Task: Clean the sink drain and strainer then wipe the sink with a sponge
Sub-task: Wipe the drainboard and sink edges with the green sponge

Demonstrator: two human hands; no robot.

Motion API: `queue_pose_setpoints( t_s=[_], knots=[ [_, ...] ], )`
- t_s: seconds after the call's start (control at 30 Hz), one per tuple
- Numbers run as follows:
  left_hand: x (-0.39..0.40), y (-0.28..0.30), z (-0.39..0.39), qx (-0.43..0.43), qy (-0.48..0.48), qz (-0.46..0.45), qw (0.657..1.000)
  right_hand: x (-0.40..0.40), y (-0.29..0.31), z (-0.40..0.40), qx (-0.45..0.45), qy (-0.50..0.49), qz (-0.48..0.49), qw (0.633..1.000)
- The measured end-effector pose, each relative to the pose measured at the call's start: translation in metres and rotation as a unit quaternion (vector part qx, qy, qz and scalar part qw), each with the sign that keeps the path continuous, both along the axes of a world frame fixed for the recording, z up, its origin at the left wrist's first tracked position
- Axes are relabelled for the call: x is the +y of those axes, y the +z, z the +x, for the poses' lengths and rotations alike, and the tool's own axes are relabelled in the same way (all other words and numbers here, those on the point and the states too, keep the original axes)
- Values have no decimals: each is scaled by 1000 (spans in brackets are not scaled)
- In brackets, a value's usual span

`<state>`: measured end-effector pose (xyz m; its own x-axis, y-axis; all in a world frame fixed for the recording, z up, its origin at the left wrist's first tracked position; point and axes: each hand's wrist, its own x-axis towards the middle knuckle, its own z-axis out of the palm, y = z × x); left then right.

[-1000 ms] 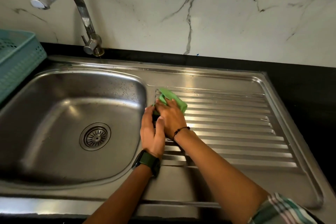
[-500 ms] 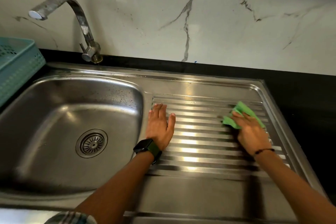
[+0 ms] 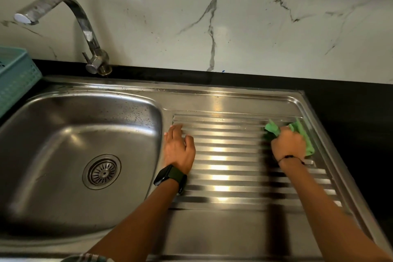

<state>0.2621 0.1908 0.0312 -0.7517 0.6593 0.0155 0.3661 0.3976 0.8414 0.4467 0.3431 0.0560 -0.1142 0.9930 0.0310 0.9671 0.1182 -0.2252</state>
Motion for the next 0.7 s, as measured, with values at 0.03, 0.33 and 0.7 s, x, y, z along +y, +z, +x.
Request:
queue_pose_setpoints(
  t_s=[0.03, 0.33, 0.7],
  knots=[
    [-1, -1, 0, -15, 4, 9, 1000, -12, -3, -16, -2, 22, 6, 1000],
    [-4, 2, -6, -117, 83, 115, 983, -95, -26, -158, 0, 416, -22, 909],
    [-6, -8, -10, -89, 49, 88, 991, -57, -27, -115, 38, 434, 19, 900]
  ],
)
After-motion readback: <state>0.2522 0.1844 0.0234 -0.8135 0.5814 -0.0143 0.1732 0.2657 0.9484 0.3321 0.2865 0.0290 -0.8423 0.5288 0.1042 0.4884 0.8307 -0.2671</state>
